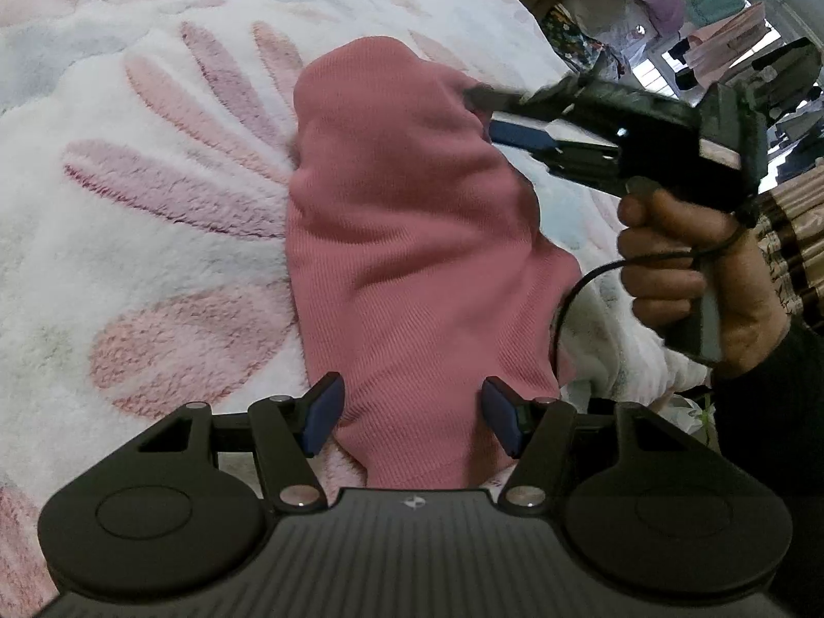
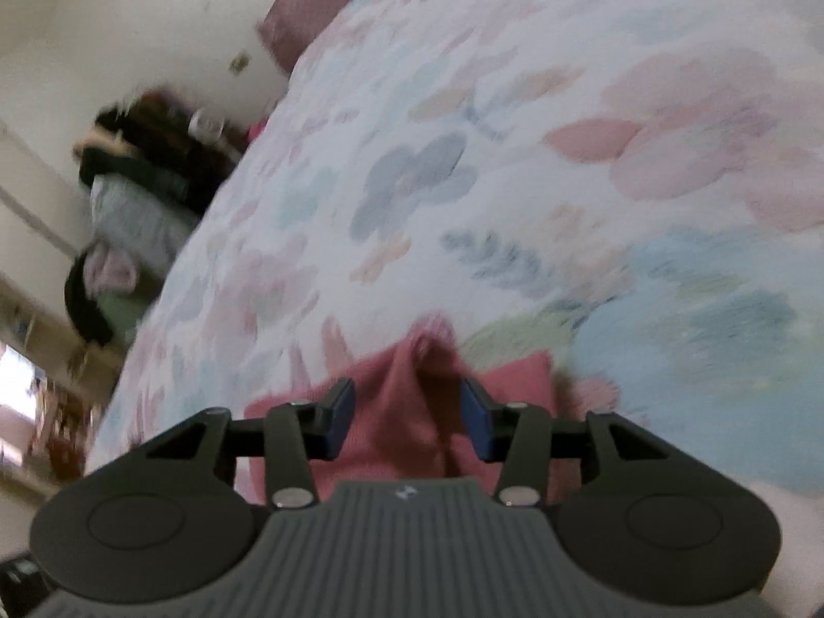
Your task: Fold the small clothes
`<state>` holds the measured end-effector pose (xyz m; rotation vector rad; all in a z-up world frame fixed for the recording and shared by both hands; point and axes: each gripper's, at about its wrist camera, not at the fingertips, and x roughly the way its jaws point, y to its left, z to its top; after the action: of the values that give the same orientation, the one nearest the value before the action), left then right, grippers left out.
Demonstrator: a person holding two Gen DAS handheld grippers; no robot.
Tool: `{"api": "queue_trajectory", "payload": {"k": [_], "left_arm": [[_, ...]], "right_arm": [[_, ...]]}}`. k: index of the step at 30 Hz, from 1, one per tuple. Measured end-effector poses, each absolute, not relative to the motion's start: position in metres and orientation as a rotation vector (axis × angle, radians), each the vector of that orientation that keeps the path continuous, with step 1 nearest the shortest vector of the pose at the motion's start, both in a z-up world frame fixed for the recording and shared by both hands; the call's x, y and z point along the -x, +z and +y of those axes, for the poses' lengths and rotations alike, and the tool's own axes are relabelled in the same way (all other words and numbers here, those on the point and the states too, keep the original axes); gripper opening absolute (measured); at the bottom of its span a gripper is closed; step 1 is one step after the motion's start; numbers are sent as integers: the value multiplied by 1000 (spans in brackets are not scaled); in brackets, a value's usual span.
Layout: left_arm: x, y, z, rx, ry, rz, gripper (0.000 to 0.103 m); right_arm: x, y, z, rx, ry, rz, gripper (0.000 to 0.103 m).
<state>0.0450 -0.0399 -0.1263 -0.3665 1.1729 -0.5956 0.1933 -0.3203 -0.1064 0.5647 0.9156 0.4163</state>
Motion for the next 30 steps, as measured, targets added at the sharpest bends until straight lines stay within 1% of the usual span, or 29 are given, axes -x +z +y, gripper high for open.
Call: {"api": "queue_trajectory", "payload": {"k": [1,4,8,11,14,18,20,21,25,26,28,29,30], "left_arm": [[-45,-126,-39,365,-596,1172,71],[-43,-122,-38,361,-598,1165,71],[-40,-120,-39,362,-612,1150,71],[-40,-127,-43,347,-617,1176,71],[-40,-142,-51,313,-616,1254,72],[-34,-155,-59,264,-622,1302,72],[-31,-156,-65,218,-629,1301,69],[-29,-155,-67,196,-635,1296,62],[-33,-151,-65,213,-641,1292,62],[-34,-149,-64,226,-641,1294,62],[-35,-145,-56,251,-655,1303,63],[-35,-142,-52,257,-667,1306,64],[-36,-140,-48,258,-678,1307,66]], "right_arm": [[-193,-107,-314,-530,426,915,0],[-185,-97,-314,-504,408,857,0],[-174,-72,-346,-585,360,743,0],[-175,-69,-359,-576,334,741,0],[-185,-88,-360,-546,283,800,0],[-198,-124,-357,-505,202,868,0],[-200,-135,-356,-494,161,880,0],[-199,-140,-356,-503,147,890,0],[-194,-146,-353,-516,169,906,0],[-192,-143,-354,-526,187,902,6],[-184,-132,-358,-545,214,876,12],[-179,-126,-361,-550,219,863,23],[-171,-118,-364,-557,220,843,28]]}}
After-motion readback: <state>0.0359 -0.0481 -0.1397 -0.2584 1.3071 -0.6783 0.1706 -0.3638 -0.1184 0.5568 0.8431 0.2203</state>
